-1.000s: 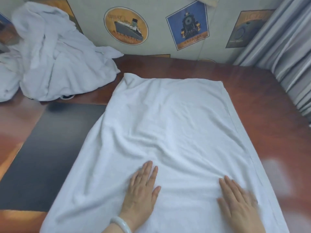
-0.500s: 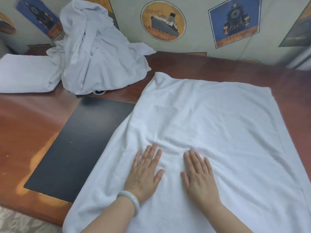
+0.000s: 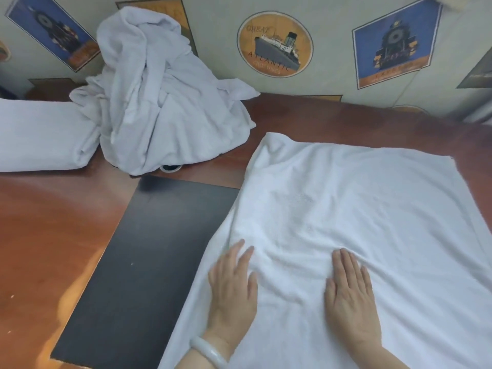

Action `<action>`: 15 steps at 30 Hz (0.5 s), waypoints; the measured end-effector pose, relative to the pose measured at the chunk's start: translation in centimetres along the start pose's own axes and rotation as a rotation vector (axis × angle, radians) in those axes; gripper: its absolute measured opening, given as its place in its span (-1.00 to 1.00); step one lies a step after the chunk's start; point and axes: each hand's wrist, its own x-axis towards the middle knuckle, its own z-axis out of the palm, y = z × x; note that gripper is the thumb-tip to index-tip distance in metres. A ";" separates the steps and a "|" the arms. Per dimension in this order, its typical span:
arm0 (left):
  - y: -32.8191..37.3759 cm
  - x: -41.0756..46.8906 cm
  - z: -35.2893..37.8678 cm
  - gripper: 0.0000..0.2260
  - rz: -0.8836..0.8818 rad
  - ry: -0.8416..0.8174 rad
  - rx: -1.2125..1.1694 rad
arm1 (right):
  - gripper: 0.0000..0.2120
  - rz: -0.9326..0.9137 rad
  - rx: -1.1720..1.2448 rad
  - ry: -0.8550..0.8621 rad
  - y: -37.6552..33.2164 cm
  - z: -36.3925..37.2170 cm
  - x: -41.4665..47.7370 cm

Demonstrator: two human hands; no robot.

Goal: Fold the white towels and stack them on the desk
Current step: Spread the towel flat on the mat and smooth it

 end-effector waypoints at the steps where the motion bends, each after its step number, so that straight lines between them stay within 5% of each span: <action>1: -0.7 1.2 -1.8 -0.63 -0.165 0.057 -0.010 | -0.43 -0.001 0.002 -0.004 0.1 0.0 -0.1; 6: -5.4 6.8 -6.1 -0.80 -0.875 -0.165 -0.607 | -0.43 0.015 0.005 0.021 -0.1 -0.2 -0.1; 15: -5.3 8.8 -8.5 -0.73 -0.769 -0.742 -0.872 | -0.43 0.041 -0.009 -0.028 -0.4 -0.9 0.1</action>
